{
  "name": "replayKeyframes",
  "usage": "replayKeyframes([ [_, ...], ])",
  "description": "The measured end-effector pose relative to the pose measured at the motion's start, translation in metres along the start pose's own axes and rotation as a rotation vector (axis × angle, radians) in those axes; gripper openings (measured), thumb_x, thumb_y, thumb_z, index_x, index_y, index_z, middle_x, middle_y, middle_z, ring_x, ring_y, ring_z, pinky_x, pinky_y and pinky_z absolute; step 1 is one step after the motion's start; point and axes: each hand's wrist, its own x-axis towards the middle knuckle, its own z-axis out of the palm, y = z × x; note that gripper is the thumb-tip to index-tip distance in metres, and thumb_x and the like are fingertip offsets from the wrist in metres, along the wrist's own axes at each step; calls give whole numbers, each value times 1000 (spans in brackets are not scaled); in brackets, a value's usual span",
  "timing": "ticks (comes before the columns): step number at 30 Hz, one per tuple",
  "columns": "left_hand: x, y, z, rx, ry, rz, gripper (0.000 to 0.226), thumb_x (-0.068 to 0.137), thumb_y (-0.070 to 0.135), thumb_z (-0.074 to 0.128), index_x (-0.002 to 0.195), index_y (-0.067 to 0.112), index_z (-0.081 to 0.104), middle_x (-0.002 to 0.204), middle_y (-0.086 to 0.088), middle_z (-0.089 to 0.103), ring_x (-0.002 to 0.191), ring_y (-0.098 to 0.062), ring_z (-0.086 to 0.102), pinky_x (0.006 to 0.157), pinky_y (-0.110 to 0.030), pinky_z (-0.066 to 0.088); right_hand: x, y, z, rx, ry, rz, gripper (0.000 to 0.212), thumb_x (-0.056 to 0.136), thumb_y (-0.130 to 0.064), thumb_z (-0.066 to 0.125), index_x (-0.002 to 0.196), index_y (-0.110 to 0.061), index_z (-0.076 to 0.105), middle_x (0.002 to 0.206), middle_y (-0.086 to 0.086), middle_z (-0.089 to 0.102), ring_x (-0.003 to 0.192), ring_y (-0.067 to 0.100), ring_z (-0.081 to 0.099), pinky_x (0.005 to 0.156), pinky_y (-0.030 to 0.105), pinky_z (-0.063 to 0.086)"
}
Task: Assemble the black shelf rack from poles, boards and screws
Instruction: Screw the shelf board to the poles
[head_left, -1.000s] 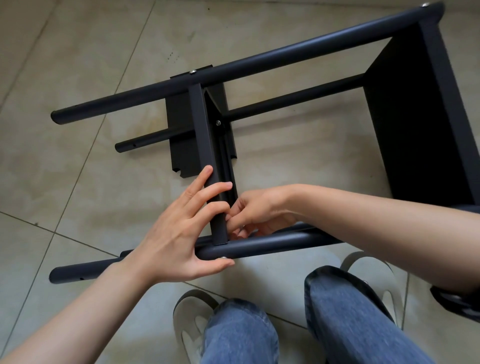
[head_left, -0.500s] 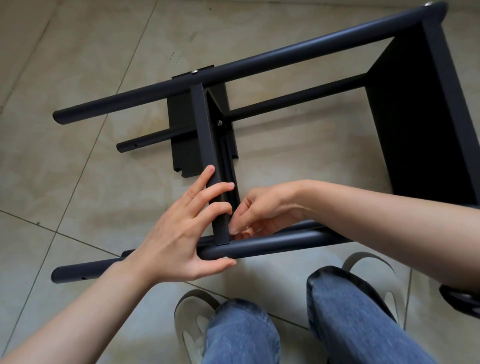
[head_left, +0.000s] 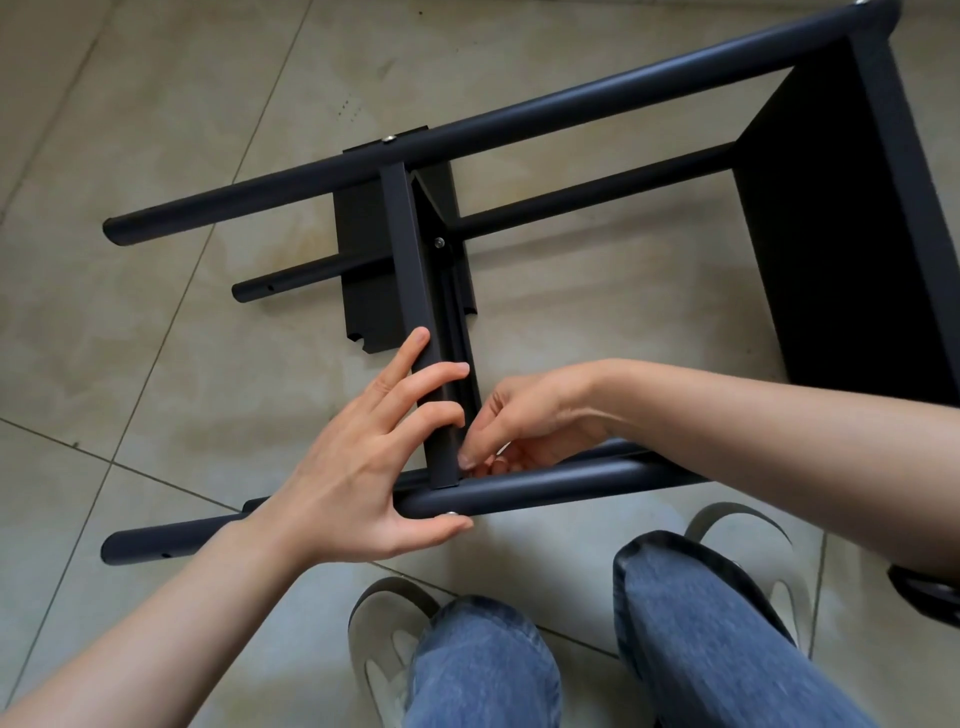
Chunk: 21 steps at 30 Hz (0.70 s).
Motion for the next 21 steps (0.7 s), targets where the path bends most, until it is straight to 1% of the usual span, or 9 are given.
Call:
replayKeyframes([
  [2,0,-1,1,-7,1,-1,63,78,61,71,119,16,55,156,-3,38,155,-32,10,109,-42,39,2,0,2,-14,17,5,18,92,-5,62,75,-4,68,60,4,55,52,9,52,53,18,47],
  [4,0,-1,1,-10,1,-1,63,78,62,71,119,17,54,155,-3,38,155,-32,10,110,-42,38,6,-1,5,-39,34,10,19,92,-4,60,73,-5,65,60,3,53,53,10,51,54,19,46],
  [7,-1,-1,1,-12,3,1,62,79,63,69,119,17,54,155,-2,38,155,-32,10,111,-42,38,8,-2,7,-29,50,-8,15,92,-1,58,78,-3,62,63,5,54,54,11,52,58,21,48],
  [10,0,-1,1,-13,3,1,62,80,64,68,119,18,53,156,-2,38,155,-32,10,111,-44,39,3,-2,4,7,13,-11,11,92,0,59,82,-2,64,69,8,53,55,10,52,59,20,48],
  [13,0,-1,1,-14,-1,-1,63,78,62,71,120,19,53,156,-2,38,155,-32,9,109,-46,41,0,-2,0,-11,24,0,10,91,-3,63,82,-2,67,66,7,57,54,9,53,58,19,48],
  [15,0,-1,1,-15,0,-3,63,78,62,71,119,19,52,156,-2,37,155,-32,9,108,-45,41,0,-2,-1,-28,30,7,11,92,-4,63,82,-2,68,65,6,57,56,10,53,60,20,47],
  [19,0,-1,1,-15,1,-4,63,78,62,71,119,17,54,156,-2,38,155,-32,9,110,-45,39,4,-3,4,-22,16,3,12,93,-3,59,83,-2,64,68,7,52,58,12,51,63,22,47],
  [21,0,0,1,-16,1,-6,63,77,61,72,119,17,54,155,-3,38,155,-32,10,110,-45,39,5,-3,5,-20,12,-3,15,93,-1,57,80,-4,62,66,7,51,57,12,52,63,23,49],
])
